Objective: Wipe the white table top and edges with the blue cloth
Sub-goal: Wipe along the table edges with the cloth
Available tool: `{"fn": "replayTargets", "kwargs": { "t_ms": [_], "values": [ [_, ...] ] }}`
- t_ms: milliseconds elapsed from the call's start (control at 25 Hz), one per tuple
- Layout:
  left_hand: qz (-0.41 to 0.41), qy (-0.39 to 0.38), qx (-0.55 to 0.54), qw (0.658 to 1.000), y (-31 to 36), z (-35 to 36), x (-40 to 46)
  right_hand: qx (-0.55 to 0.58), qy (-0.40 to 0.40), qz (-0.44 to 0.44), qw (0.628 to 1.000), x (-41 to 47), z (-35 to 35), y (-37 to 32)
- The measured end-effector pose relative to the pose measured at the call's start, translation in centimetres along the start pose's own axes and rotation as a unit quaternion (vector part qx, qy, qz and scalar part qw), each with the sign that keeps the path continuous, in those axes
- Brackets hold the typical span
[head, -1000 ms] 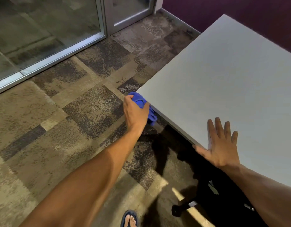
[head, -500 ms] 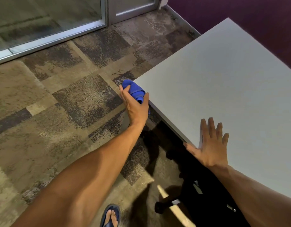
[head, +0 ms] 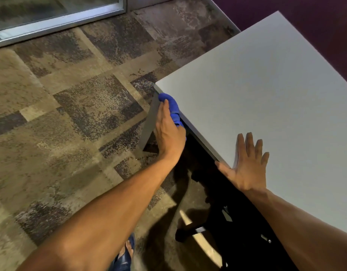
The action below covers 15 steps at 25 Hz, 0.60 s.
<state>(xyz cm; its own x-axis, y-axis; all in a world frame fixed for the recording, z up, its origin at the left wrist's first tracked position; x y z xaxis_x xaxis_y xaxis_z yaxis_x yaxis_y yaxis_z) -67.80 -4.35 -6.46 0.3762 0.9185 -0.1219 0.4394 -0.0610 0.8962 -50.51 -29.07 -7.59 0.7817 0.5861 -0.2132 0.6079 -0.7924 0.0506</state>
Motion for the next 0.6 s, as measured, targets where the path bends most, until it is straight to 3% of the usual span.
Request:
{"fn": "replayTargets", "kwargs": {
  "t_ms": [400, 600],
  "values": [
    [0.132, -0.107, 0.094, 0.981, 2.3, 4.5, -9.1, 0.028, 0.003, -0.007, 1.000, 0.0, -0.4, -0.3],
    [0.140, -0.173, 0.061, 0.973, 2.0, 5.9, -11.9, 0.053, 0.008, -0.011, 0.998, -0.1, -0.7, -0.6]
  ]
}}
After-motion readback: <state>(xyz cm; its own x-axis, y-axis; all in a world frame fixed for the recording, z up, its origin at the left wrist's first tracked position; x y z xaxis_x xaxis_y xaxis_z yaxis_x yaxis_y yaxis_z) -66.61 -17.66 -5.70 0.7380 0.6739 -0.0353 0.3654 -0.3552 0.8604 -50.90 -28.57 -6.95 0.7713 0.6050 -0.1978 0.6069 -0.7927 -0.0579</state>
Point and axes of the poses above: each hand's wrist, its own x-axis towards the middle knuckle, its own z-axis out of the palm, y = z × x, the point moved 10 cm from there along x, towards the middle knuckle, and after that the axes turned 7 degrees about x, right-handed, at the moved point
